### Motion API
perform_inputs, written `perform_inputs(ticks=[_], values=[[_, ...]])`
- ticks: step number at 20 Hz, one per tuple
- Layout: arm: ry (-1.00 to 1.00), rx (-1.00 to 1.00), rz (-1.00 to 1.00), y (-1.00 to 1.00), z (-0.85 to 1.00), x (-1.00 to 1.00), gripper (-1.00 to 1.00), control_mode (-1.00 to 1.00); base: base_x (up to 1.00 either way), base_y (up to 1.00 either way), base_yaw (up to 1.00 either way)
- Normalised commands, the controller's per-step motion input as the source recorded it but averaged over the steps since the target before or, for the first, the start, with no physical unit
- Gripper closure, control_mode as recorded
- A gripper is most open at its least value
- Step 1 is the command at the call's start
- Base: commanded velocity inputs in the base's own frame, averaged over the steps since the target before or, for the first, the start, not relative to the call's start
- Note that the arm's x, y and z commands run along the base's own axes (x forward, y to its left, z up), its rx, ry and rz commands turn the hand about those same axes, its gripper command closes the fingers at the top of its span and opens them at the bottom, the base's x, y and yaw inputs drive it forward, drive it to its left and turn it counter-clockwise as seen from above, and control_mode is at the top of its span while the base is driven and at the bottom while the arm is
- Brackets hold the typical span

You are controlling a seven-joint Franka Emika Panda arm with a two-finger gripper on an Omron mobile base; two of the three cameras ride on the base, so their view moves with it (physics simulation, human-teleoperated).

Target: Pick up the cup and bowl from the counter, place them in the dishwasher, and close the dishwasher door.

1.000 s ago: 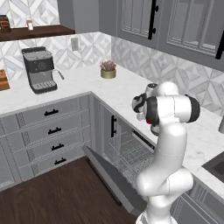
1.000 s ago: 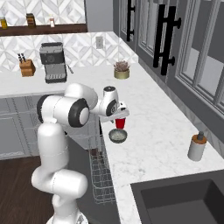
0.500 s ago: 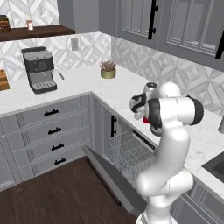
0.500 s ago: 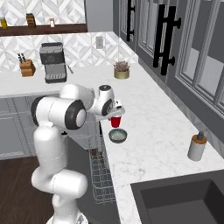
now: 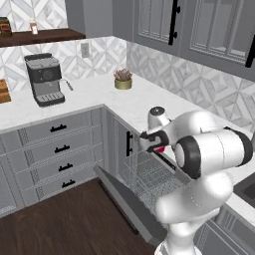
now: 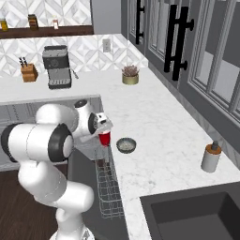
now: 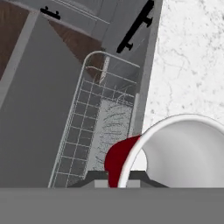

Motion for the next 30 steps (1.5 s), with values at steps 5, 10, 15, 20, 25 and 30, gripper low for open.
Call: perform_inputs(ticks=[5, 10, 15, 20, 25, 30], values=[[0.17, -0.19, 0.10, 0.25, -0.14, -0.45, 1.00, -1.00, 0.00, 0.00, 0.00], [0.07, -0.01, 0.15, 0.21, -0.63, -0.07, 1.00, -1.00, 0.00, 0.00, 0.00], [0.00, -0.02, 0.06, 0.56, -0.76, 0.22, 1.00, -1.00, 0.00, 0.00, 0.00], [0.07, -0.06, 0.00, 0.10, -0.54, 0.38, 1.00, -1.00, 0.00, 0.00, 0.00], [0.09, -0.01, 0.00, 0.00, -0.51, 0.32, 1.00, -1.00, 0.00, 0.00, 0.00], [0.06, 0.00, 0.00, -0.06, -0.30, 0.39, 1.00, -1.00, 0.00, 0.00, 0.00]])
